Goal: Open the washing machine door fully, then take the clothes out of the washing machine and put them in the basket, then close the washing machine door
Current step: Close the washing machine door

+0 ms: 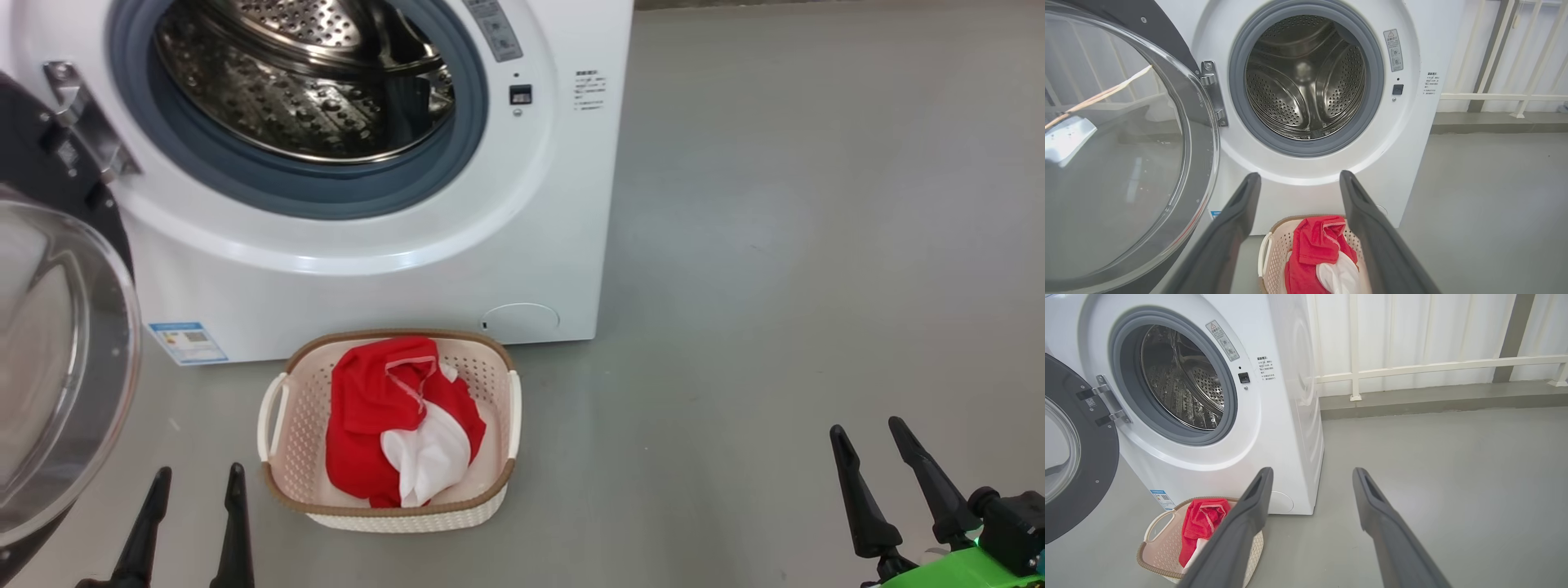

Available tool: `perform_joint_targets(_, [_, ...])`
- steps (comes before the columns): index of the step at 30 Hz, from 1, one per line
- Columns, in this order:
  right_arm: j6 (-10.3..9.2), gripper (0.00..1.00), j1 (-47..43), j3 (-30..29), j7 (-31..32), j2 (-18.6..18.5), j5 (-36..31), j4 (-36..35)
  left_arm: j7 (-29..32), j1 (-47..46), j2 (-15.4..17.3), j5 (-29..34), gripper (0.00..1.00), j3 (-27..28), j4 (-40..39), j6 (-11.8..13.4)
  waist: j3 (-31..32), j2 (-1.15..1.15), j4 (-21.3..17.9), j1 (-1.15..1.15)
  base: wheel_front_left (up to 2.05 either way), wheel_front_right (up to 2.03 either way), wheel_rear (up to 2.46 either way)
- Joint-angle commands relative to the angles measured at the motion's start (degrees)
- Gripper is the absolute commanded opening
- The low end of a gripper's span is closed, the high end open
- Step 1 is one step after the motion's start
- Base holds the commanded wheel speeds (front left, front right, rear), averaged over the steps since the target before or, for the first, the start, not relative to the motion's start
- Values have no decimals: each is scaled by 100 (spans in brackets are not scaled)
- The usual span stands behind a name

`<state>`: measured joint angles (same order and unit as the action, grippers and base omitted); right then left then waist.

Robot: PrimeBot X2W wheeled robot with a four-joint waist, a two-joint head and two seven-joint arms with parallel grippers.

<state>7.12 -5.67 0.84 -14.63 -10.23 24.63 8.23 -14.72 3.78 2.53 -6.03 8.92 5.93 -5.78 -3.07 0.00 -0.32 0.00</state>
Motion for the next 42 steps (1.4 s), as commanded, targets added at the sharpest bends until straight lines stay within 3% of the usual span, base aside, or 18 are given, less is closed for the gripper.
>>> perform_joint_targets(1, [36, 100, 90, 120, -37, -128, -11, -149, -28, -79, 35, -93, 100, 146, -109, 59, -12, 0, 156, 0, 0, 0, 0])
perform_joint_targets(13, [36, 100, 110, 249, -37, -225, -8, -126, -28, 16, 35, -319, 100, 39, -11, 172, 46, 0, 978, 0, 0, 0, 0])
perform_joint_targets(33, [36, 100, 168, 562, -37, -333, 39, -47, -28, 215, 35, -474, 100, -114, 18, 395, 127, 0, 2724, 0, 0, 0, 0])
perform_joint_targets(42, [36, 100, 372, 929, -37, -425, 77, 45, -28, 344, 35, -641, 100, -47, -126, 554, 46, 0, 3061, 0, 0, 0, 0])
